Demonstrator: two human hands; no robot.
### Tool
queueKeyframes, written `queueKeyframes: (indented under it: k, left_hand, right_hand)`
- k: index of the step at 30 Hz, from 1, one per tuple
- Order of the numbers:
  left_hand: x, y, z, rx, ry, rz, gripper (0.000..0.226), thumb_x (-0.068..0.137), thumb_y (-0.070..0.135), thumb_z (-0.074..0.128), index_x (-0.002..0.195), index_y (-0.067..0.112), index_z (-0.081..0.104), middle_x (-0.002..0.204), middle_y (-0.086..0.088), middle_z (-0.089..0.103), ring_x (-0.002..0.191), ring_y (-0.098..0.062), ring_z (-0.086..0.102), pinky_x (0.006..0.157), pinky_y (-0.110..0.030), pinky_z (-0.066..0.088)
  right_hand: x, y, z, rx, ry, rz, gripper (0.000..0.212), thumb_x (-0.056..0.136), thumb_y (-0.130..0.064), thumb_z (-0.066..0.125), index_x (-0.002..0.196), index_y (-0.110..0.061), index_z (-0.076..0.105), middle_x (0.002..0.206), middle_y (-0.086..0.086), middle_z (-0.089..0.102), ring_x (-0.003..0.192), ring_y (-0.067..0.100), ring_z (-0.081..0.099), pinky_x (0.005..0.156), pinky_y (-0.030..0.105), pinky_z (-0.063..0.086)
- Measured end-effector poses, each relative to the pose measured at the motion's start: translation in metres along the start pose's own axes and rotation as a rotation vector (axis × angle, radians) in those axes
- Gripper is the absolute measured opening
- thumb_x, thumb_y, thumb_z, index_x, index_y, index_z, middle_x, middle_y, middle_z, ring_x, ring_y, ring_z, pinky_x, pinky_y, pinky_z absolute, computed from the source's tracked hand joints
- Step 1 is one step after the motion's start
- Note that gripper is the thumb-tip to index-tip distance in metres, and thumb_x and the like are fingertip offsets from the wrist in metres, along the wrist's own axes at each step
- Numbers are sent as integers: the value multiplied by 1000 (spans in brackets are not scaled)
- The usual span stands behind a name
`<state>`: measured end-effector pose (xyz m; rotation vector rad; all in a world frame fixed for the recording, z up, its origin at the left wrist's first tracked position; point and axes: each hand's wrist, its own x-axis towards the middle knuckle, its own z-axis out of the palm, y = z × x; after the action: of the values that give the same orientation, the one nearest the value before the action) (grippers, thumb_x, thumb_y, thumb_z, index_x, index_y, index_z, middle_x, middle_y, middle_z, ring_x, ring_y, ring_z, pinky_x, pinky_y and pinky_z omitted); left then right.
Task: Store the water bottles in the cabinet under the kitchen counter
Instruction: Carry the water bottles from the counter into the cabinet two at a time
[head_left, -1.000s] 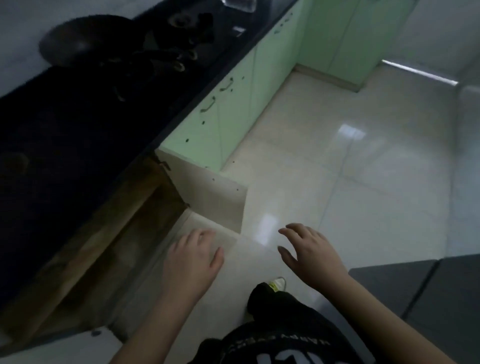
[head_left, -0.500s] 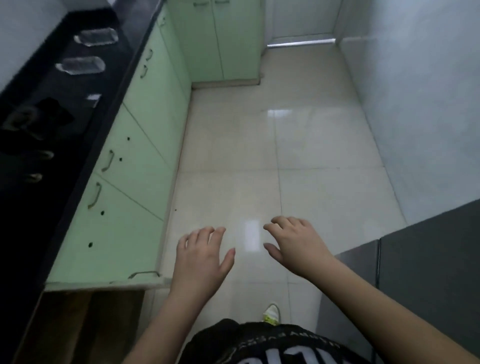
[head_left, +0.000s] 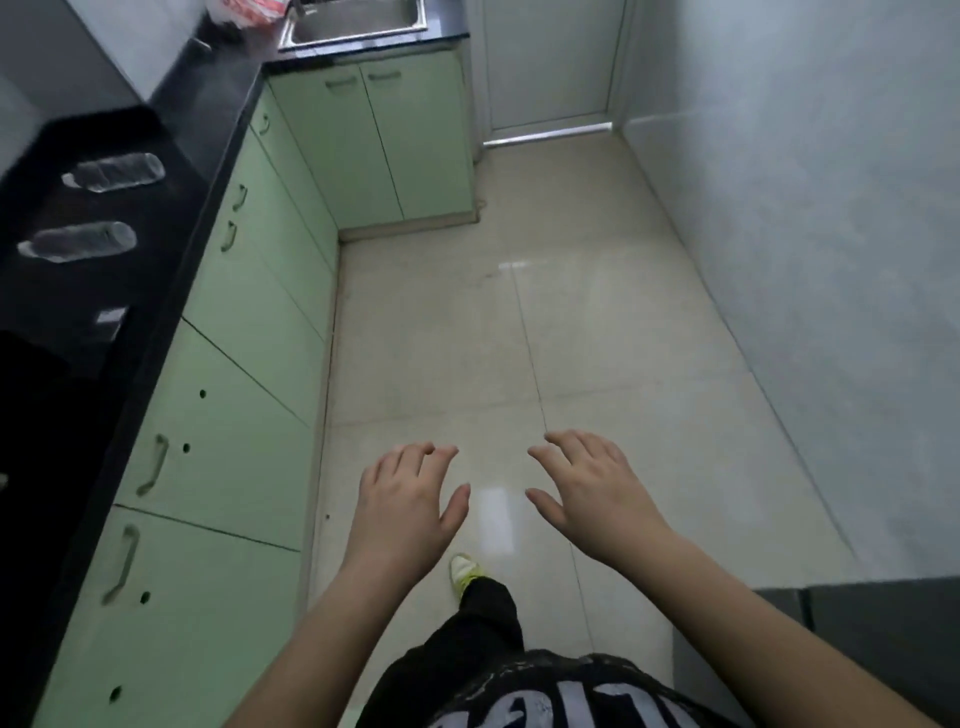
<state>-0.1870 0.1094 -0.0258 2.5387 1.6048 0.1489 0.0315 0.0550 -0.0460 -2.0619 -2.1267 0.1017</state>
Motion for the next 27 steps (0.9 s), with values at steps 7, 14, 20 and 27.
queueKeyframes:
  k: [7, 14, 20, 27]
  left_hand:
    - [92, -98, -19, 16, -45, -145, 54, 86, 50, 41, 124, 18, 60, 127, -13, 61, 118, -34, 57, 90, -49, 50]
    - [186, -156, -45, 46, -4, -136, 54, 83, 46, 41, 116, 12, 66, 115, -17, 67, 104, -35, 64, 85, -46, 53]
    - [278, -189, -41, 2, 77, -159, 46, 87, 41, 42, 114, 13, 67, 109, -8, 68, 95, -28, 65, 79, -39, 52]
    - [393, -232, -43, 15, 32, -296, 42, 86, 41, 42, 111, 17, 66, 100, -1, 68, 84, -24, 66, 67, -35, 52]
  right_hand:
    - [150, -30, -7, -21, 2, -69, 55, 78, -42, 70, 126, -17, 59, 130, 9, 60, 116, 26, 59, 95, 41, 48]
    - [265, -45, -3, 27, -23, -110, 52, 87, -48, 40, 125, -17, 58, 131, 7, 58, 119, 26, 56, 94, 41, 48]
    - [373, -27, 12, 66, -3, -119, 47, 86, -44, 45, 117, -15, 63, 116, 7, 64, 99, 26, 64, 74, 37, 53]
    - [514, 0, 36, 129, -81, -198, 34, 82, -28, 69, 113, -14, 66, 104, 4, 65, 84, 23, 66, 68, 33, 52]
